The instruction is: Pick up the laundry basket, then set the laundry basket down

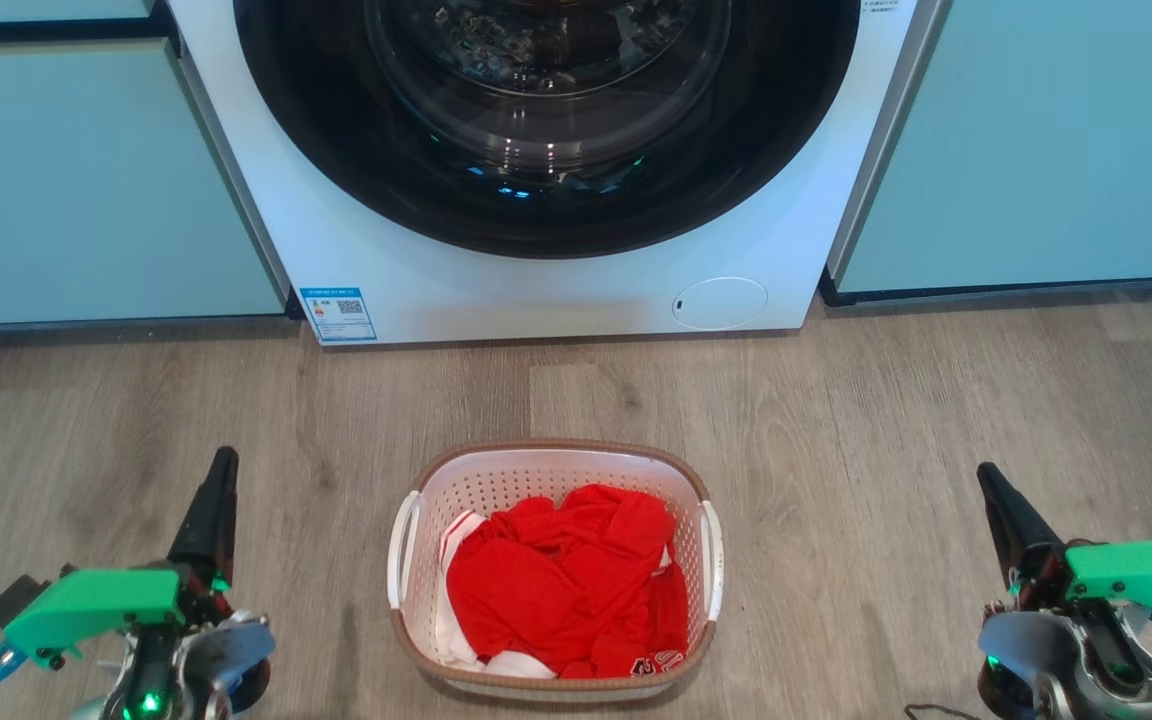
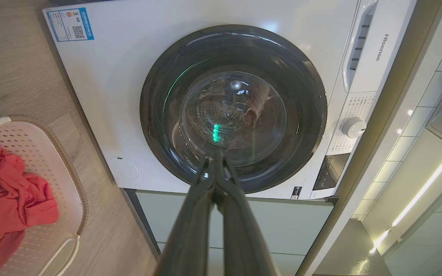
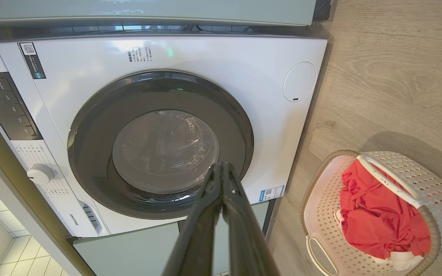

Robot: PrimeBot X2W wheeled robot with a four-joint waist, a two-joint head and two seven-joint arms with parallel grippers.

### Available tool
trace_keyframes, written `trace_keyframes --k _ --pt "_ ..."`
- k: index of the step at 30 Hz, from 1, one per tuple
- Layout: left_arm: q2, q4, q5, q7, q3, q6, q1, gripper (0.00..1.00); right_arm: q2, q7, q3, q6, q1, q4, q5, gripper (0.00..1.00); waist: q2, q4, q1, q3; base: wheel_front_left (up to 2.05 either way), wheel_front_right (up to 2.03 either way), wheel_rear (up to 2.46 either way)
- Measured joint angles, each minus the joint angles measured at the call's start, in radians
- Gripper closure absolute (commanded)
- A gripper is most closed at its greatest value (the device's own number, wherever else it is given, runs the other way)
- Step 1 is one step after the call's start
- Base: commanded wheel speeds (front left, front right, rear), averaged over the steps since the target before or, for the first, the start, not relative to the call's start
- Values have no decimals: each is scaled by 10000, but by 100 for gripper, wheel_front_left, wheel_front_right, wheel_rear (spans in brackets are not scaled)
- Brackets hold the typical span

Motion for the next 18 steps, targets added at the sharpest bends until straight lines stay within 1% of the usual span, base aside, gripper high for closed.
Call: trace_keyframes --k 18 --pt "0 0 0 0 0 0 0 100 0 0 0 0 0 0 0 100 0 0 0 0 0 0 0"
